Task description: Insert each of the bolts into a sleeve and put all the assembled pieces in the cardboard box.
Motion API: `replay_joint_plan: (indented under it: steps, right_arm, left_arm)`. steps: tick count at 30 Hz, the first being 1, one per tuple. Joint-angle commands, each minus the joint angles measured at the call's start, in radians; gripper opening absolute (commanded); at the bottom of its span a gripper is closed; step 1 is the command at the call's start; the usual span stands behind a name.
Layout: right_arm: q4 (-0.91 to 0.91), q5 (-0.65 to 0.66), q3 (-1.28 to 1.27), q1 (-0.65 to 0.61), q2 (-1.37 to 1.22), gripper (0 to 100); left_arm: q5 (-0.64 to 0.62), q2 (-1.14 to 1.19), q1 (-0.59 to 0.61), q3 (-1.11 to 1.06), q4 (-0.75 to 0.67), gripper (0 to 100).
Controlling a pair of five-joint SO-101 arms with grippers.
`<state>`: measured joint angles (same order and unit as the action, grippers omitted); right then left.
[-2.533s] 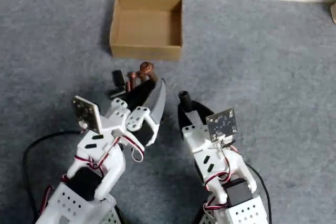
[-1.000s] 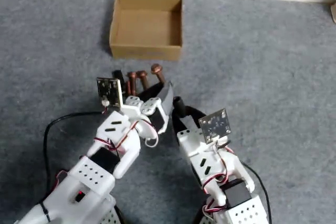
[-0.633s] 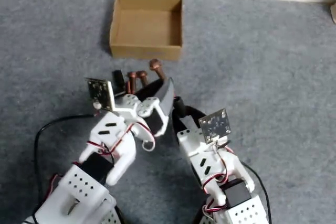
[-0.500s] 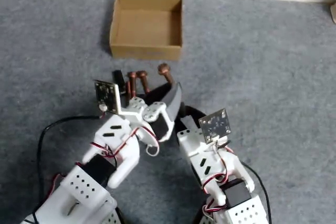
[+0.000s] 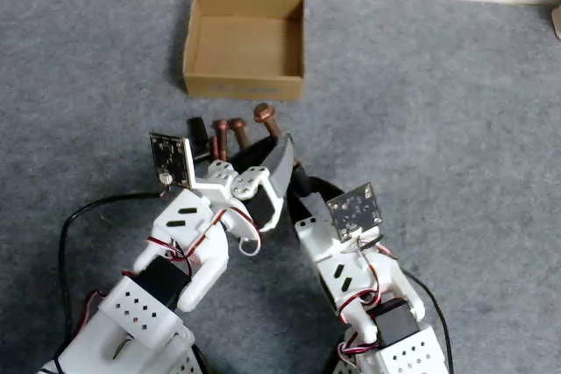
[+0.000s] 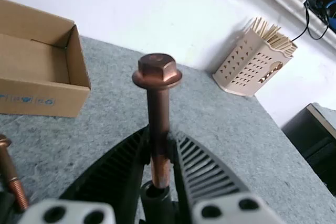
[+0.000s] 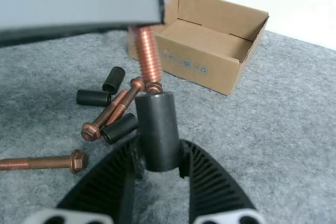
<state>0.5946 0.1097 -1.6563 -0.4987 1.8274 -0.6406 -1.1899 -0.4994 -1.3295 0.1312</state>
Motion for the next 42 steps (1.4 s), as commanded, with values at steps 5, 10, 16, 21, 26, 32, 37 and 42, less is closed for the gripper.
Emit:
replay_joint_plan:
  steps: [5,10,16,21,26,32,37,42]
  right_arm:
    - [-0.004,0.011,0.016,-0.004,0.012,0.4]
    - [-0.004,0.011,0.016,-0.004,0.012,0.4]
    - [-0.004,0.011,0.016,-0.002,0.012,0.4]
    - [-0.004,0.011,0.018,0.007,0.012,0.4]
    - [-0.005,0.009,0.018,0.056,0.012,0.4]
    - [-0.005,0.009,0.016,0.056,0.012,0.4]
    - [-0.005,0.009,0.018,0.058,0.012,0.4]
    - [-0.005,0.009,0.018,0.058,0.012,0.4]
  left_arm:
    - [-0.005,-0.025,-0.002,-0.007,-0.005,1]
    - [-0.005,-0.025,-0.050,-0.050,-0.006,1]
    - [-0.006,-0.025,-0.054,-0.056,-0.005,1]
    - [-0.072,-0.025,-0.048,-0.084,-0.003,1]
    - [-0.071,-0.025,-0.048,-0.096,-0.003,1]
    - [-0.068,-0.025,-0.047,-0.094,-0.003,5]
    - [-0.069,-0.025,-0.071,-0.074,0.097,28]
    - [-0.069,-0.025,-0.071,-0.036,0.163,29]
